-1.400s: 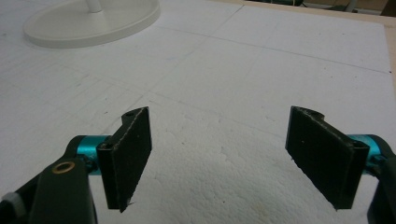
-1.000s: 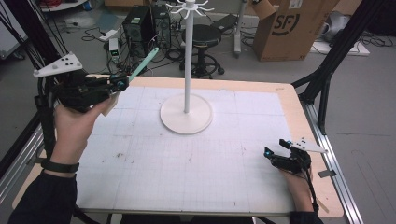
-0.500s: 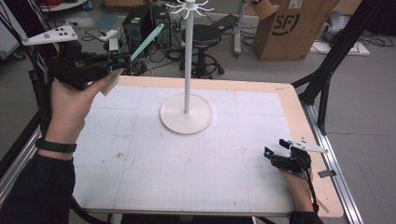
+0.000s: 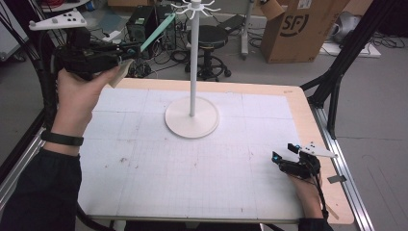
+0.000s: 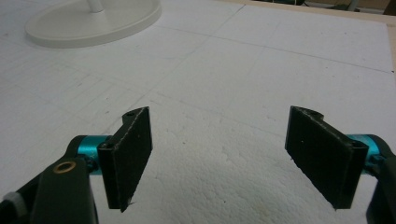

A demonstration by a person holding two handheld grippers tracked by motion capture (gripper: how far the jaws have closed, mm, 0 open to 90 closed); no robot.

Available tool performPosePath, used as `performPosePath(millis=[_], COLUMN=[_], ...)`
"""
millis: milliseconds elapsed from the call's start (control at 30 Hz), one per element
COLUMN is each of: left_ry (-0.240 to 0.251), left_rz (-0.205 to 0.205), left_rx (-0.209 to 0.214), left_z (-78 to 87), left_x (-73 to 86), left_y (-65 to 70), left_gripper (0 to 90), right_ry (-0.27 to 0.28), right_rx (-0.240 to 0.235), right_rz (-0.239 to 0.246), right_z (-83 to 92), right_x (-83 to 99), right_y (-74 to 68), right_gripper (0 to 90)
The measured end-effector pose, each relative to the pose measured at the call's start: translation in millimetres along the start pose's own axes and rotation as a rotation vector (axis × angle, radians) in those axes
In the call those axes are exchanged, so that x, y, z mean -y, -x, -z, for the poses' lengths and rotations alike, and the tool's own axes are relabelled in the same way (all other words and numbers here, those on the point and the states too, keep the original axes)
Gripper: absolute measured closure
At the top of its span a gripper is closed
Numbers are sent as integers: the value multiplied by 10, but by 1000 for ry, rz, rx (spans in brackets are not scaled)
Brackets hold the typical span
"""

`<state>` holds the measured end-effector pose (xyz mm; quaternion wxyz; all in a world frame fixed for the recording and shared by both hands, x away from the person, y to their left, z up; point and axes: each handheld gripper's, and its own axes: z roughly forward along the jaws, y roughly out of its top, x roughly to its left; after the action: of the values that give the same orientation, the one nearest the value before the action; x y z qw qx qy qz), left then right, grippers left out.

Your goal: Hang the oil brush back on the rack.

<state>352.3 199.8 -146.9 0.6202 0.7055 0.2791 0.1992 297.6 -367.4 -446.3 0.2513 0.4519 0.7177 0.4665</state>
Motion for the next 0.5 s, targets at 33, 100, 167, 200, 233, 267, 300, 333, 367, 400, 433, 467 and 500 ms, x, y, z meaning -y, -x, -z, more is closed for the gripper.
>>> performPosePath(millis=[33, 100, 167, 200, 233, 267, 300, 333, 367, 400, 433, 467, 500], left_ry=[1, 15, 28, 30, 34, 33, 33, 37, 40, 37, 34, 27, 24], left_rz=[5, 14, 25, 29, 32, 30, 31, 32, 34, 36, 35, 32, 29], left_rx=[1, 8, 17, 23, 31, 30, 29, 31, 33, 32, 34, 37, 37], left_z=[-14, -27, -33, -37, -44, -46, -48, -54, -58, -63, -74, -82, -92], left_x=[-2, -4, -8, -11, -12, -15, -15, -15, -14, -12, -7, -5, -3], left_y=[-14, -36, -57, -64, -71, -77, -79, -84, -86, -85, -85, -85, -80], left_gripper=[822, 821, 822, 821, 822, 821, 821, 821, 821, 821, 821, 821, 821], right_ry=[0, 0, 0, 0, 0, 0, 0, 0, 1, 0, 0, 1, 0], right_rx=[1, 0, 0, 0, -1, 0, -1, -1, 0, 0, 1, 1, 0], right_rz=[1, 0, 2, 2, 1, 1, 2, 1, 3, 1, 2, 3, 5], right_z=[0, 0, 1, 0, 1, 1, 1, 1, 1, 0, 1, 0, 0], right_x=[0, 0, 0, 0, 0, 0, 0, 0, 0, 0, 0, -1, 0], right_y=[0, 0, 0, 0, 0, 0, 1, 0, 1, -1, -2, -2, -1], right_gripper=[226, 226, 226, 226, 226, 226, 226, 226, 225, 226, 225, 225, 226])
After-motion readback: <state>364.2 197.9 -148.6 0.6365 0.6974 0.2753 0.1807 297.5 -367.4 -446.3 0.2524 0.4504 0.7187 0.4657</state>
